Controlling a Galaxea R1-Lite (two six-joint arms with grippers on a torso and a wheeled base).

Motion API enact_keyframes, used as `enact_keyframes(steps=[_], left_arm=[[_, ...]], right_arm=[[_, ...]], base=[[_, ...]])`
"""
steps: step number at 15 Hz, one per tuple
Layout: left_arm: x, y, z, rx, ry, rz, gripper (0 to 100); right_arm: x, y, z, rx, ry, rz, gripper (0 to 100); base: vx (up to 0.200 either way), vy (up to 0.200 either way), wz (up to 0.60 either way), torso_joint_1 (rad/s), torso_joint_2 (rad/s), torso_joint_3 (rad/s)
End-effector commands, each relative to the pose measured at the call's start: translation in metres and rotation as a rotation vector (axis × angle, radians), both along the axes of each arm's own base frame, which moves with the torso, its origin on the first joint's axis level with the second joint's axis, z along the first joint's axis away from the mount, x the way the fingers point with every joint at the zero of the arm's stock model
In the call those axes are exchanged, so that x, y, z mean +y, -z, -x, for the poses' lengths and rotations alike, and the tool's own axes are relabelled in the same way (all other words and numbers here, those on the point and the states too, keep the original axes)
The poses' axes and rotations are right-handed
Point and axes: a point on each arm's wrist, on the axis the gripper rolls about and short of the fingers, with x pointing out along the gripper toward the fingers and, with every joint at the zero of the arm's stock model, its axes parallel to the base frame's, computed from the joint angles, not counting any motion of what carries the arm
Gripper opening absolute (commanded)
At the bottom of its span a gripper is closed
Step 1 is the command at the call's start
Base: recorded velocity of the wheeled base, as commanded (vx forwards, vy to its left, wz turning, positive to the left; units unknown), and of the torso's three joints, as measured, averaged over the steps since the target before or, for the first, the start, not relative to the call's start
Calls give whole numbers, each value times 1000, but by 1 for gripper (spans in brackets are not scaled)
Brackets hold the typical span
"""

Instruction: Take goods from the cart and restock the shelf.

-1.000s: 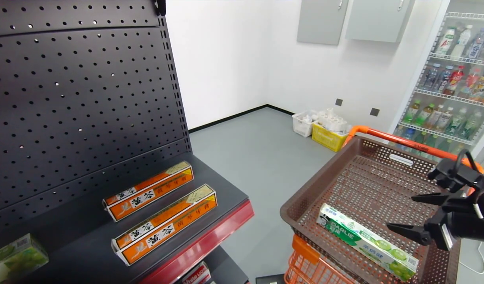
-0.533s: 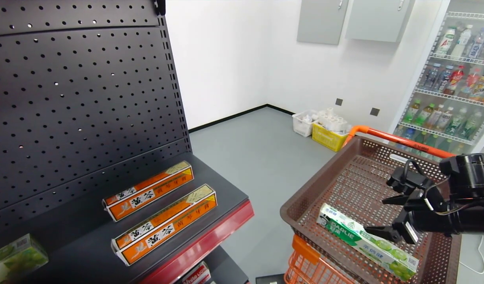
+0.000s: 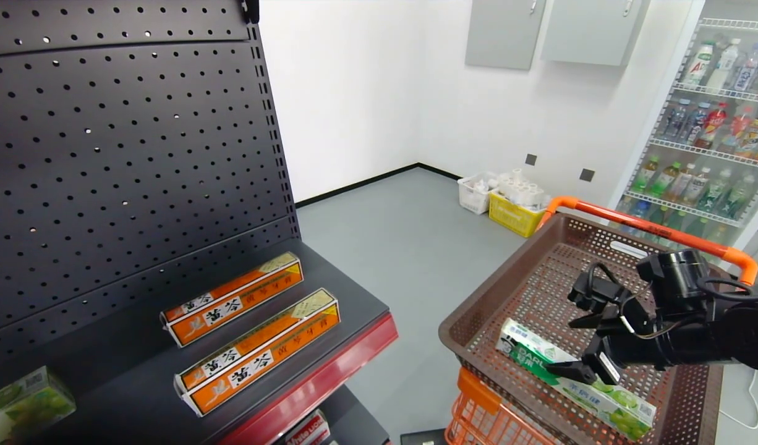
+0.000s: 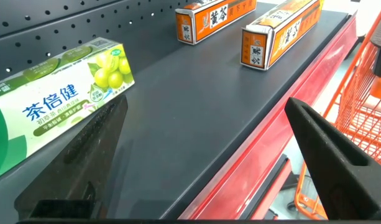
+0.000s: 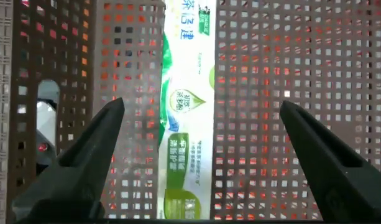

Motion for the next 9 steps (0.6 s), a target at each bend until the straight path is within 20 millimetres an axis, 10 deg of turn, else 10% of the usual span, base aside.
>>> enact_keyframes(steps=[1,9], left_arm=[[0,0,0,-1,0,0,100],[0,0,0,-1,0,0,100]], right_arm=[[3,10,-6,21,-23,20,100],[3,23,-15,44,-22,58,100]], base=[[0,0,0,0,0,0],[0,0,0,0,0,0]])
